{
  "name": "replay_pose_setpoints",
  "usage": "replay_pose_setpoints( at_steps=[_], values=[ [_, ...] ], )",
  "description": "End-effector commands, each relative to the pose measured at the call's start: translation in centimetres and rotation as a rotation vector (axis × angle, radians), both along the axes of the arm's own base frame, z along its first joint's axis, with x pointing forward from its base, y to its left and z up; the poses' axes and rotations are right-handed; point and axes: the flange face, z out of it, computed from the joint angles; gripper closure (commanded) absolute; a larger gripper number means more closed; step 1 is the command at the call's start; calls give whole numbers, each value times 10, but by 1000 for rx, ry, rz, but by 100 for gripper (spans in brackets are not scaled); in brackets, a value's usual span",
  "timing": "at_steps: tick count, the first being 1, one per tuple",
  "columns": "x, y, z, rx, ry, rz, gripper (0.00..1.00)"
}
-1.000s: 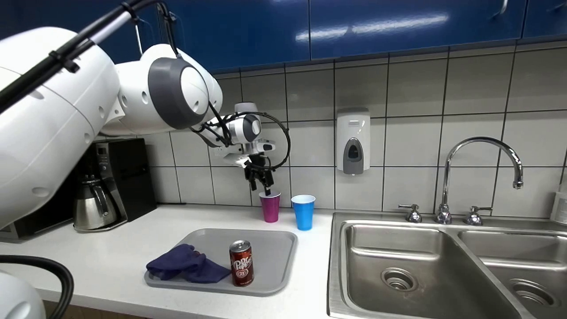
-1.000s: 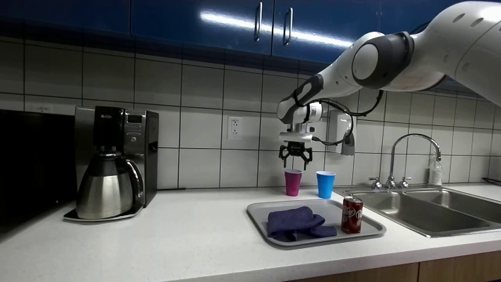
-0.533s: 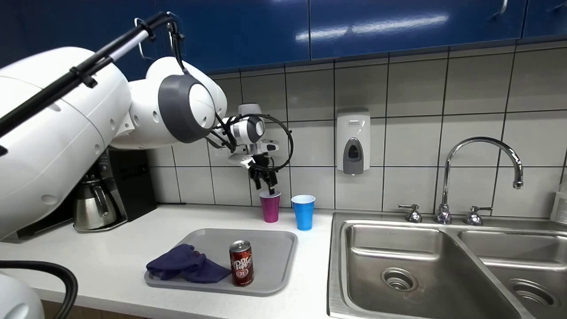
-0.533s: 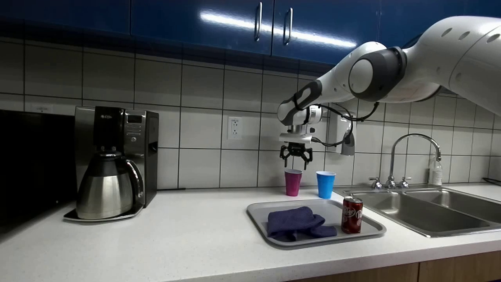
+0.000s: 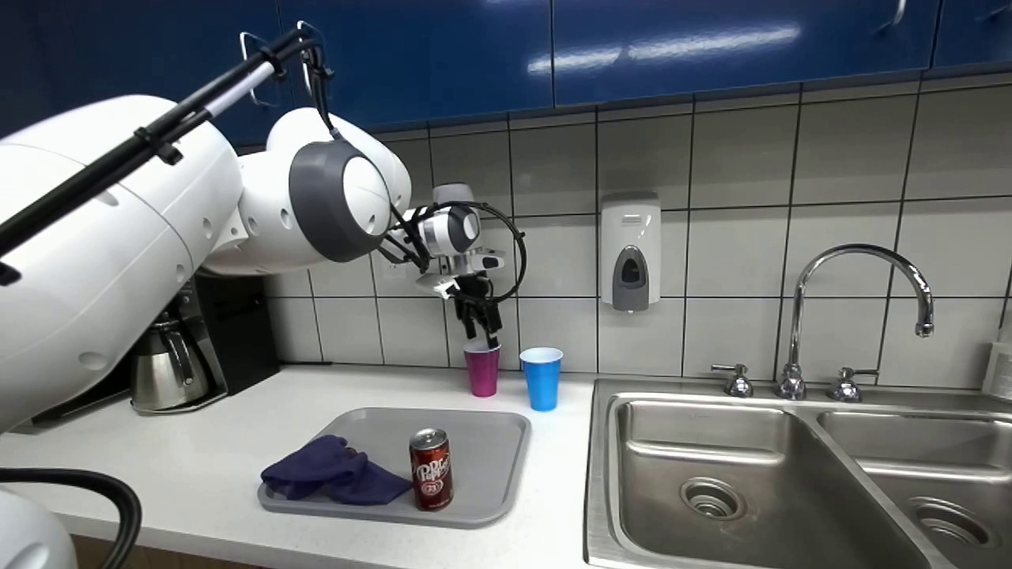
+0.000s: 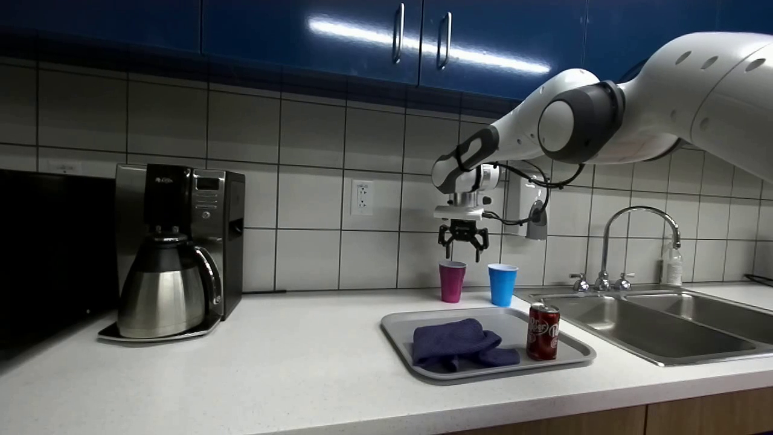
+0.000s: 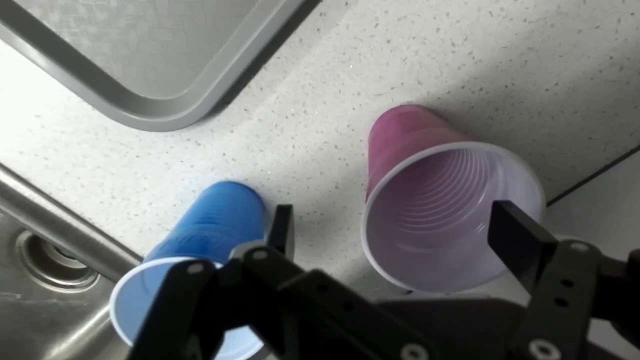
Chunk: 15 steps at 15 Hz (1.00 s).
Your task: Put the cups on the try
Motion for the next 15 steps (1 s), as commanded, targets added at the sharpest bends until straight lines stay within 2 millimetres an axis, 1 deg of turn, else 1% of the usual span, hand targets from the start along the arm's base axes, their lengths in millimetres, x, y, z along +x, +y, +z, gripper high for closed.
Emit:
replay_pose_setpoints(
  at_steps=[1, 5, 11, 13, 14, 15],
  values=[
    [2, -5, -2, 0, 18, -50, 0],
    [1, -7, -17, -5, 37, -60, 0],
    [-1, -7, -48, -9, 75, -59, 0],
    [-3, -5, -54, -8, 92, -55, 0],
    [-2, -5, -55, -11, 92, -54, 2],
    [-2, -5, -56, -10, 89, -51, 26]
  ],
)
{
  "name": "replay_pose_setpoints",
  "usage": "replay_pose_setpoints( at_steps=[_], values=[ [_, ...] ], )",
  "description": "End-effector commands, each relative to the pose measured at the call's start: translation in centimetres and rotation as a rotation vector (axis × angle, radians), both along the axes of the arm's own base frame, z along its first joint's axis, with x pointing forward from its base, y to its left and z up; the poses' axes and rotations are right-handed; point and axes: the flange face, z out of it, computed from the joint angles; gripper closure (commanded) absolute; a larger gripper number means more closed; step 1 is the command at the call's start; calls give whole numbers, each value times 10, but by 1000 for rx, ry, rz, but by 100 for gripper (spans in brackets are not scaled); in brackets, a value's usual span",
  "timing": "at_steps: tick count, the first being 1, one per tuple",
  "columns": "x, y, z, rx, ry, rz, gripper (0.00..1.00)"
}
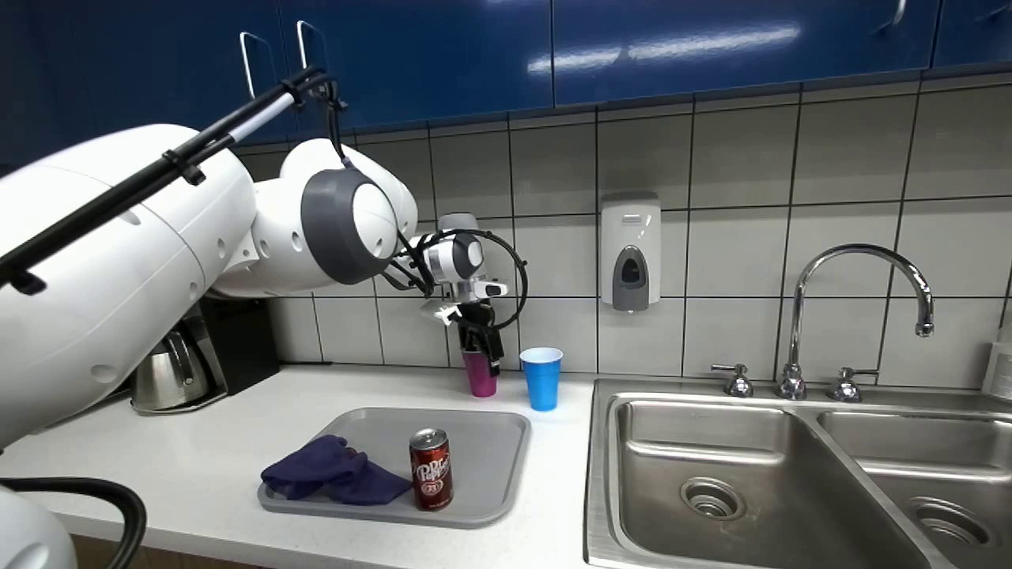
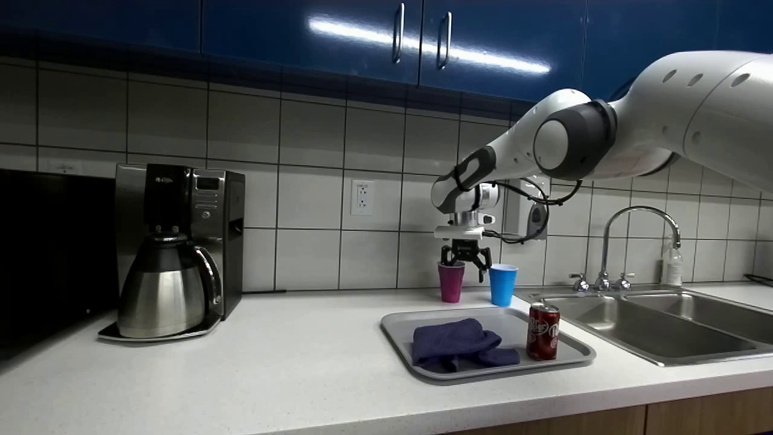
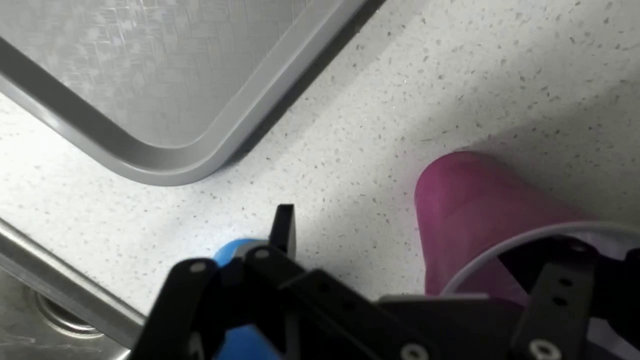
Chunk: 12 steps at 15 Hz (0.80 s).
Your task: Put the cups on the try
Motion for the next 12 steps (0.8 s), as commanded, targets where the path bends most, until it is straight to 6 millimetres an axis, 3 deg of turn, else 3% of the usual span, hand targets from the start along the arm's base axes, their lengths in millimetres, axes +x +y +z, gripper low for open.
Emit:
replay_pose_setpoints(
  at_steps=[1, 2, 9, 11, 12],
  values=[
    [3, 0, 4, -3, 6, -18, 27],
    [3, 1, 5, -3, 5, -18, 31],
    [4, 1, 12, -4, -6, -18, 88],
    [5, 1, 13, -5, -9, -18, 100],
    [5, 1, 14, -6, -10, -18, 100]
  ],
)
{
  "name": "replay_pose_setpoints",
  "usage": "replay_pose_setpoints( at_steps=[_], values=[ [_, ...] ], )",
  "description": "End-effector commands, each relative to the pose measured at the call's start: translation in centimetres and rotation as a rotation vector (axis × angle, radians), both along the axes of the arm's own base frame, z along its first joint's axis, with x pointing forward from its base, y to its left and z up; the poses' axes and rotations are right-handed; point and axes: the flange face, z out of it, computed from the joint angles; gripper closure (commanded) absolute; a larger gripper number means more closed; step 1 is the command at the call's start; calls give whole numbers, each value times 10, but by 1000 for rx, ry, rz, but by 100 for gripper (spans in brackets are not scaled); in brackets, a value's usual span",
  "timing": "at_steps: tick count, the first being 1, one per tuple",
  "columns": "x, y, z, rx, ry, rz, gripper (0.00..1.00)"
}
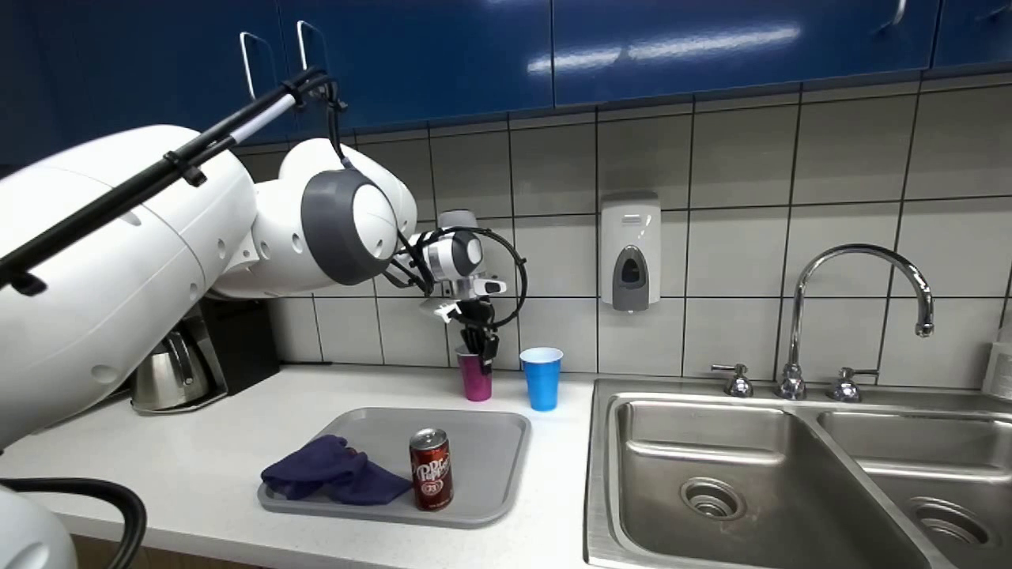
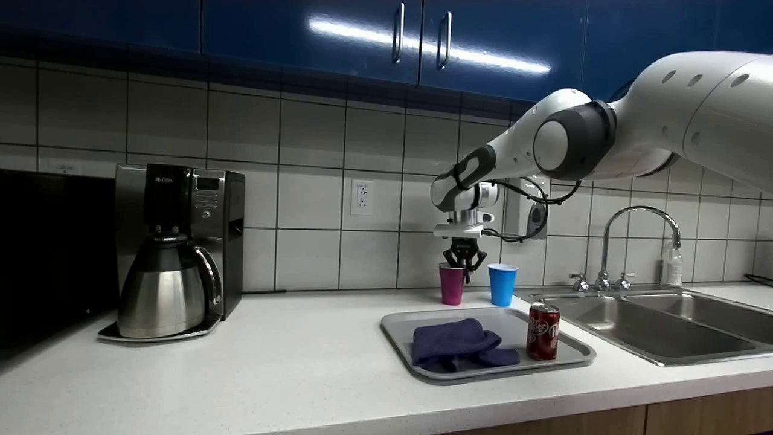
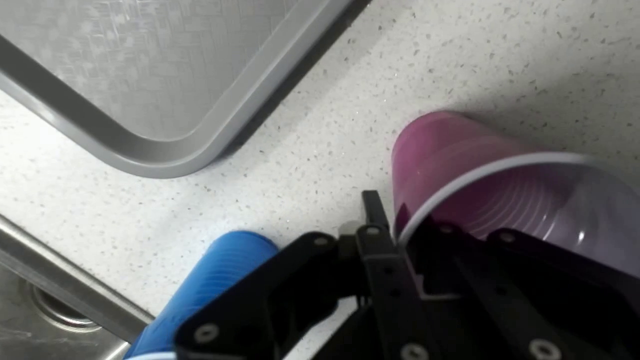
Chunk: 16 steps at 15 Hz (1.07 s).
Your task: Put the cups on the try
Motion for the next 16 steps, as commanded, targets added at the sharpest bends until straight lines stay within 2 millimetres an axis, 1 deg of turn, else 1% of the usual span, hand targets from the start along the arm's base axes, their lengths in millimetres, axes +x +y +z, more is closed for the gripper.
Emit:
replay_pose_setpoints(
  at_steps=[1, 6, 8, 10, 13, 16],
  values=[
    [2, 0, 9, -6, 1, -20, 100],
    [2, 2, 17, 1, -3, -18, 99],
    [0, 4, 25, 8, -3, -12, 99],
    [-2, 6, 40, 13, -17, 1, 99],
    [-5, 10, 68, 25, -46, 32, 99],
    [-16, 16, 86, 34, -52, 75, 99]
  ],
)
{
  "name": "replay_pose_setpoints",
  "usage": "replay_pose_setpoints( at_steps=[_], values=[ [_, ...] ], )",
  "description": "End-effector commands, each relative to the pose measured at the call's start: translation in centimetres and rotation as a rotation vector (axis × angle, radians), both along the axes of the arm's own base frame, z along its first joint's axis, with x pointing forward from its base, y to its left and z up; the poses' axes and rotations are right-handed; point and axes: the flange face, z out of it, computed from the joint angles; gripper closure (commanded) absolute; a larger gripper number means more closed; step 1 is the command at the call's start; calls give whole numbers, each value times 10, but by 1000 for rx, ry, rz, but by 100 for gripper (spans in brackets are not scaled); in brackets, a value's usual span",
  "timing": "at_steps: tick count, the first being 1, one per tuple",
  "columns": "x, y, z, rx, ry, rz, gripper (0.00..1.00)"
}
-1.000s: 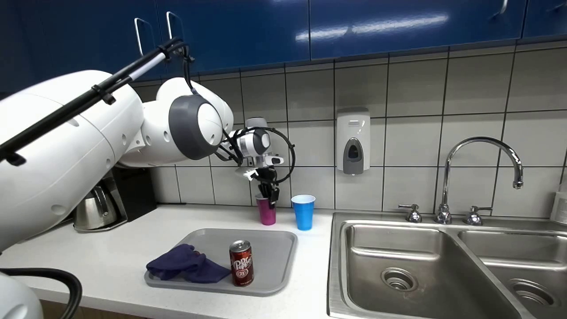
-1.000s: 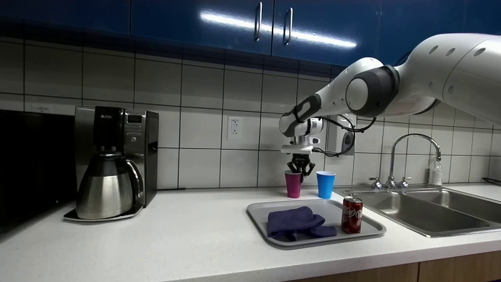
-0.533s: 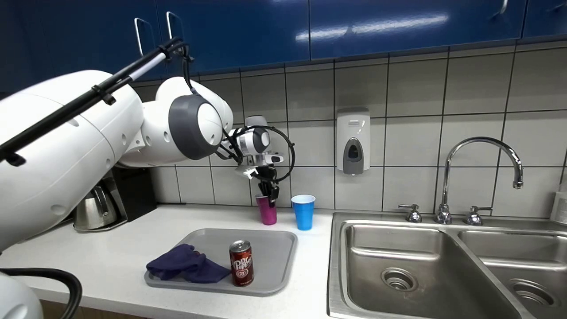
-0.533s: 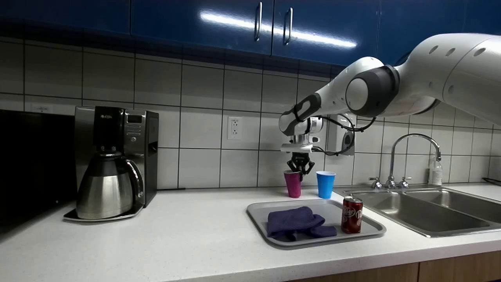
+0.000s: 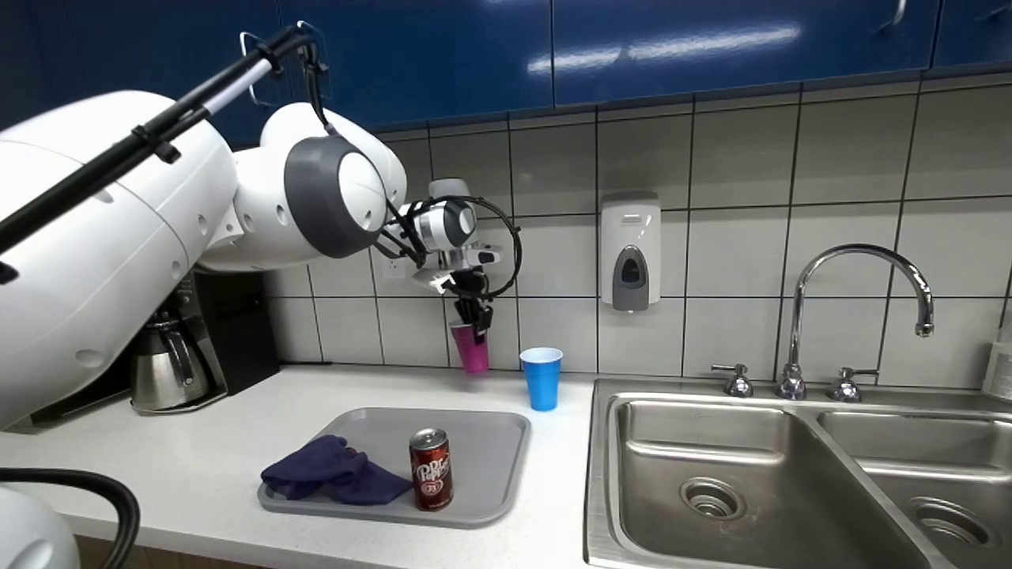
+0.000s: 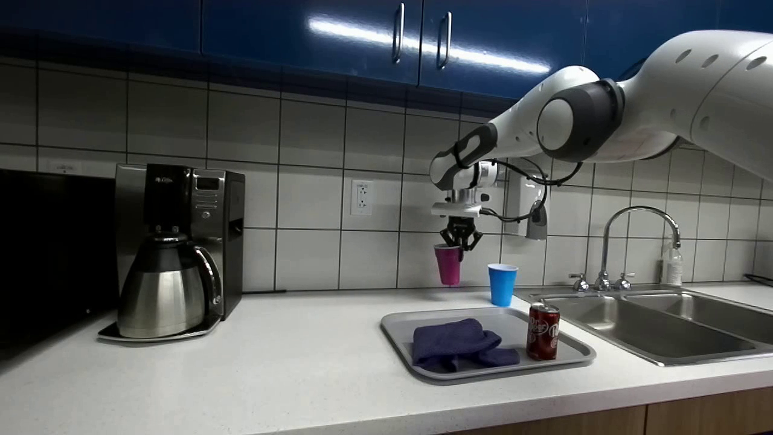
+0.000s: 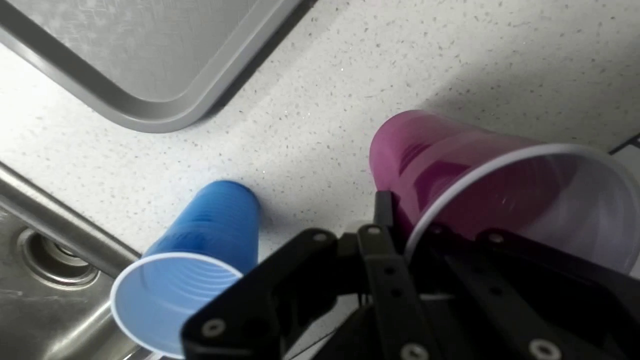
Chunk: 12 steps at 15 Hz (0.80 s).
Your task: Put the cups on the try
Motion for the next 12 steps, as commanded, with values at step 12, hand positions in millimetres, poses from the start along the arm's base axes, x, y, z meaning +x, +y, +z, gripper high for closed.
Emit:
replay_pose_setpoints(
  at_steps=[12],
  values=[
    [-102, 31, 4, 17, 138, 182, 99]
  ],
)
